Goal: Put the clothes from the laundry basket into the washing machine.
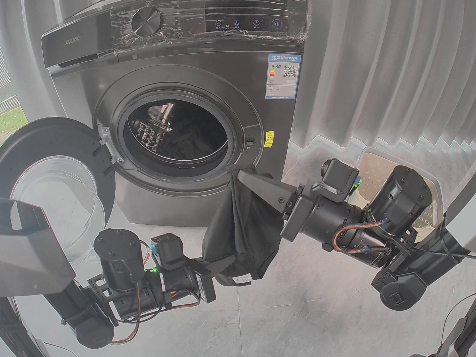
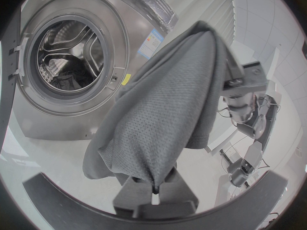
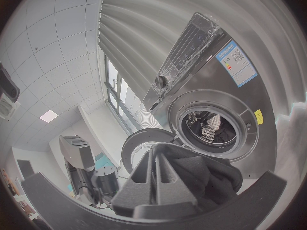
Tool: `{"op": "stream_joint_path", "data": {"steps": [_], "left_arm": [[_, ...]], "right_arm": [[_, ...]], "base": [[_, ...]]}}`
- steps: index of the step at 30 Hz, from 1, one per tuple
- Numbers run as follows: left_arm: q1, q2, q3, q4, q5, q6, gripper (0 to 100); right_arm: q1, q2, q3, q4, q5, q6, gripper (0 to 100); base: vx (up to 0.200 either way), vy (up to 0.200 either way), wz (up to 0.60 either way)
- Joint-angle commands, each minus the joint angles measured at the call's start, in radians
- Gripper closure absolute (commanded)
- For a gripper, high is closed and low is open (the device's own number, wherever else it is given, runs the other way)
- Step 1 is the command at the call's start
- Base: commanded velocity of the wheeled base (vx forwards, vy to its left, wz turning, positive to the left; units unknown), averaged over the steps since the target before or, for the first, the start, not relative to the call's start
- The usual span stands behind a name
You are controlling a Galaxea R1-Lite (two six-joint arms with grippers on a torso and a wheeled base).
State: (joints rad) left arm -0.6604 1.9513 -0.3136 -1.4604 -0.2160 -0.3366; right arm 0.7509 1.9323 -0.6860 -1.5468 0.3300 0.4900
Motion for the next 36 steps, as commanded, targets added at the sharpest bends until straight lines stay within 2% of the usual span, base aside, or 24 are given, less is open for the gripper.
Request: {"op": "stream_joint_path", "data": {"steps": [1,4,8,12,13,15,16,20,23,24,27,29,32,34,36], "left_arm": [[-0.025,-0.011,0.045,-0.032,0.000,0.001,100],[-0.038,-0.029,0.093,-0.090,-0.003,0.001,100],[-0.051,-0.083,0.110,-0.090,-0.008,-0.005,100],[-0.090,-0.181,0.111,-0.089,-0.006,-0.015,100],[-0.117,-0.221,0.102,-0.089,-0.002,-0.016,100],[-0.119,-0.224,0.100,-0.089,0.000,-0.015,100],[-0.127,-0.245,0.094,-0.089,0.000,-0.016,100],[-0.127,-0.270,0.065,-0.090,0.001,-0.016,100],[-0.122,-0.287,0.044,-0.089,0.001,-0.019,100],[-0.120,-0.287,0.033,-0.089,0.003,-0.019,100],[-0.125,-0.285,0.008,-0.089,0.024,-0.019,100],[-0.127,-0.281,0.007,-0.089,0.030,-0.021,100],[-0.122,-0.273,-0.007,-0.087,0.040,-0.021,100],[-0.120,-0.265,-0.024,-0.086,0.055,-0.022,100],[-0.120,-0.245,-0.061,-0.083,0.124,-0.024,100]], "right_arm": [[-0.030,0.002,-0.004,-0.001,0.000,-0.002,100],[-0.067,0.004,-0.006,-0.001,0.000,-0.004,100],[-0.087,0.005,0.000,0.001,0.001,-0.004,100],[-0.100,0.027,0.028,-0.001,0.001,-0.002,100],[-0.099,0.030,0.043,-0.001,0.003,-0.010,100],[-0.099,0.030,0.046,-0.001,0.003,-0.013,100],[-0.097,0.030,0.059,-0.001,0.004,-0.024,0],[-0.100,0.028,0.068,-0.001,0.001,-0.037,0],[-0.134,0.008,0.137,0.001,0.000,-0.057,0],[-0.162,0.004,0.163,0.001,0.000,-0.076,0],[-0.254,0.011,0.238,-0.001,0.001,-0.174,0],[-0.294,0.019,0.283,-0.001,0.007,-0.206,0],[-0.332,0.011,0.307,-0.001,0.007,-0.218,0],[-0.343,0.005,0.312,-0.001,0.006,-0.223,0],[-0.346,-0.009,0.319,-0.001,0.004,-0.231,0]], "base": [[0.000,0.000,0.00],[0.000,0.000,0.00],[0.000,0.000,0.00],[0.000,0.000,0.00],[0.000,0.000,0.00],[0.000,0.000,0.00],[0.000,0.000,0.00],[0.000,0.000,0.00],[0.000,0.000,0.00],[0.000,0.000,0.00],[0.000,0.000,0.00],[0.000,0.000,0.00],[0.000,0.000,0.00],[0.000,0.000,0.00],[0.000,0.000,0.00]]}}
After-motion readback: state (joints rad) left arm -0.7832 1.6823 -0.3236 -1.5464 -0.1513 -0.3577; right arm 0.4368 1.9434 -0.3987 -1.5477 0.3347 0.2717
